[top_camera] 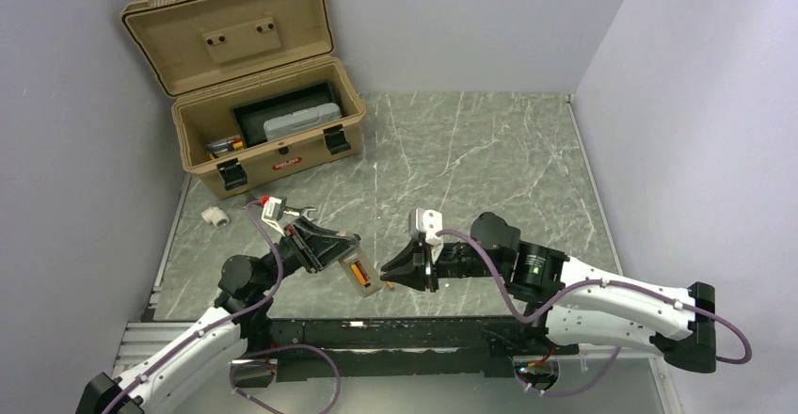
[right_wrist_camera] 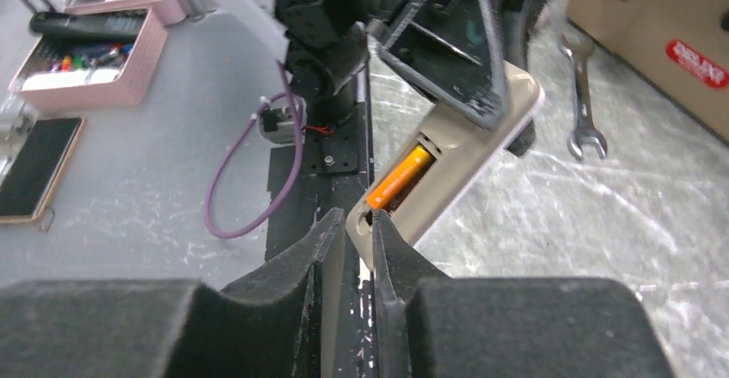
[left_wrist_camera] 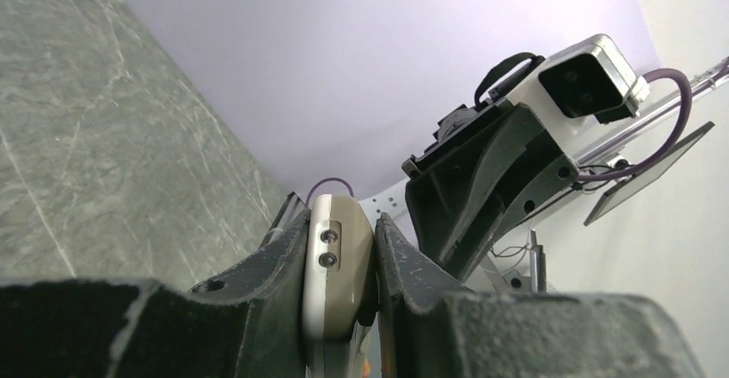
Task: Load the batteries into the remote control
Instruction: Load the battery into the remote control.
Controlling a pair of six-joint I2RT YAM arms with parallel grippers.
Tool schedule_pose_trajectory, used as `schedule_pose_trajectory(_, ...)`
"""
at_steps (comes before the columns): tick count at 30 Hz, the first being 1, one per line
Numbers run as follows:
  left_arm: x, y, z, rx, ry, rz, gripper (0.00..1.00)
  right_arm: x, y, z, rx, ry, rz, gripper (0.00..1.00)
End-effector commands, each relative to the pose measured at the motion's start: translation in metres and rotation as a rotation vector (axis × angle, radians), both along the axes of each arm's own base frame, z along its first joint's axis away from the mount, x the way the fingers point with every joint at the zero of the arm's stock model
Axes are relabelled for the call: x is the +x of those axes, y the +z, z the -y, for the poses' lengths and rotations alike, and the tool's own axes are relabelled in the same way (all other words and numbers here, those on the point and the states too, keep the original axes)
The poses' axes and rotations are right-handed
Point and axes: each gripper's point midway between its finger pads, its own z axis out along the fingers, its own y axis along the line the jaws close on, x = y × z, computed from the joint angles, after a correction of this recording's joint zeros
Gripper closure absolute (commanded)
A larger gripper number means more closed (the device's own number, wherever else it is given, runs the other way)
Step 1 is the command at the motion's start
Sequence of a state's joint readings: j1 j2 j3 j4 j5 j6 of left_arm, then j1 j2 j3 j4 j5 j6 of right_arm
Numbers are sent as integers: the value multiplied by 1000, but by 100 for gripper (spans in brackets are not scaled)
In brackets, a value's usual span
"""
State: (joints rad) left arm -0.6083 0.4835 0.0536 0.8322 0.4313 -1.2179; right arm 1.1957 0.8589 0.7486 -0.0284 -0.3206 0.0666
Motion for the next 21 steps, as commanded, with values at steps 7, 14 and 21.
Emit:
schedule_pose_trajectory(7,-15,37,-1,-46,-58,69,100,-7,30,-12,74,146,179,79)
schedule_pose_trajectory(14,-22,44,-1,-33,-77,112,100,24,25,1,116,-12,24,23)
schedule_pose_trajectory(21,-28,49,1,-31,-106,153,100,24,23,-1,161,73,-250,16)
